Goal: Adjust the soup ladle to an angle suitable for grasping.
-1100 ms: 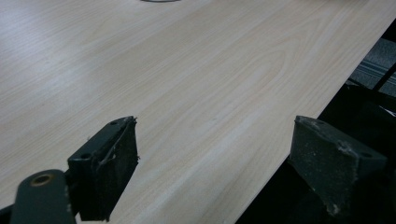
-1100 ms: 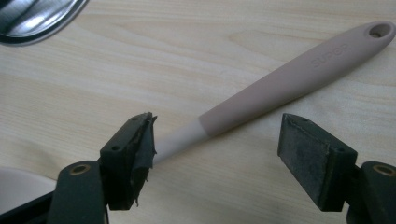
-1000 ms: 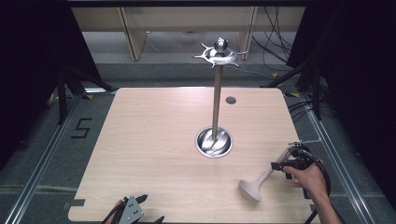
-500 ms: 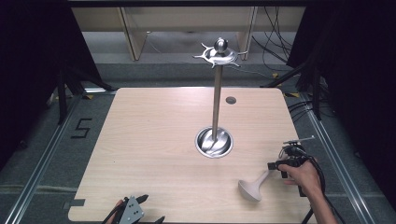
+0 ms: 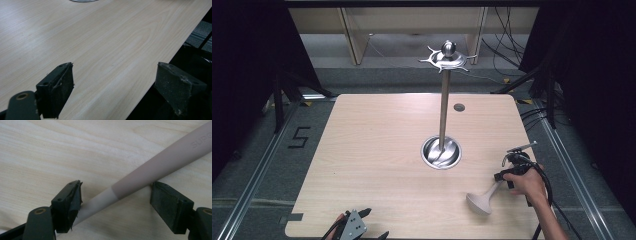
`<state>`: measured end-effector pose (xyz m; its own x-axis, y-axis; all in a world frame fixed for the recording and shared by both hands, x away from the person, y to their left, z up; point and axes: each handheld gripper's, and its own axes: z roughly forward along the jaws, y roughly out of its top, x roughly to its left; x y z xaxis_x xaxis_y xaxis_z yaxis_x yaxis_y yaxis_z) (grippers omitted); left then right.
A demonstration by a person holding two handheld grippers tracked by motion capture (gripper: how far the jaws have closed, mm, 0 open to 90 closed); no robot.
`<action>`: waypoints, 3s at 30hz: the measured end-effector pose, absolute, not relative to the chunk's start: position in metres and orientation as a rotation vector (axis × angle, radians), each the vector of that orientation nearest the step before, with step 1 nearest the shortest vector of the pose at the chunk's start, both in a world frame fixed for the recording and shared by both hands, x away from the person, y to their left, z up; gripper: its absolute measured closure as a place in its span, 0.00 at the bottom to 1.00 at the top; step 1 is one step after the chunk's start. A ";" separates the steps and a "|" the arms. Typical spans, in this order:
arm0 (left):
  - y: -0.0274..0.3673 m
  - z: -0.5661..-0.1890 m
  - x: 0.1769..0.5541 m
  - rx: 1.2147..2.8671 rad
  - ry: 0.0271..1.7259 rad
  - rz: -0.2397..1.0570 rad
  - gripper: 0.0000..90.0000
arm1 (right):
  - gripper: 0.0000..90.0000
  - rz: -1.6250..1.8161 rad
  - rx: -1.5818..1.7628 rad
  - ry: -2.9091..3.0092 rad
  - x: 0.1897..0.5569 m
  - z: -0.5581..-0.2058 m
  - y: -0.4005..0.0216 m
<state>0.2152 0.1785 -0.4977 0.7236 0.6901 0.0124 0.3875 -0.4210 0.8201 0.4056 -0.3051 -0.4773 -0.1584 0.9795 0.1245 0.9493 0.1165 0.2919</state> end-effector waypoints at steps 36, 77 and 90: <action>0.177 -0.496 0.213 2.040 0.805 0.463 0.16 | 0.82 0.538 1.909 2.329 0.447 -0.474 -0.266; 0.175 -0.497 0.213 2.012 0.820 0.448 0.16 | 0.86 1.196 1.264 2.158 0.344 -0.414 -0.277; 0.175 -0.497 0.212 2.010 0.822 0.446 0.16 | 0.86 1.305 1.135 2.095 0.319 -0.408 -0.276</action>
<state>0.2125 0.1747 -0.4969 0.7147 0.6994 -0.0035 0.3778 -0.3818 0.8435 0.3191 -0.2762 -0.4083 -0.5777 0.8136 0.0657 0.4174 0.2253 0.8803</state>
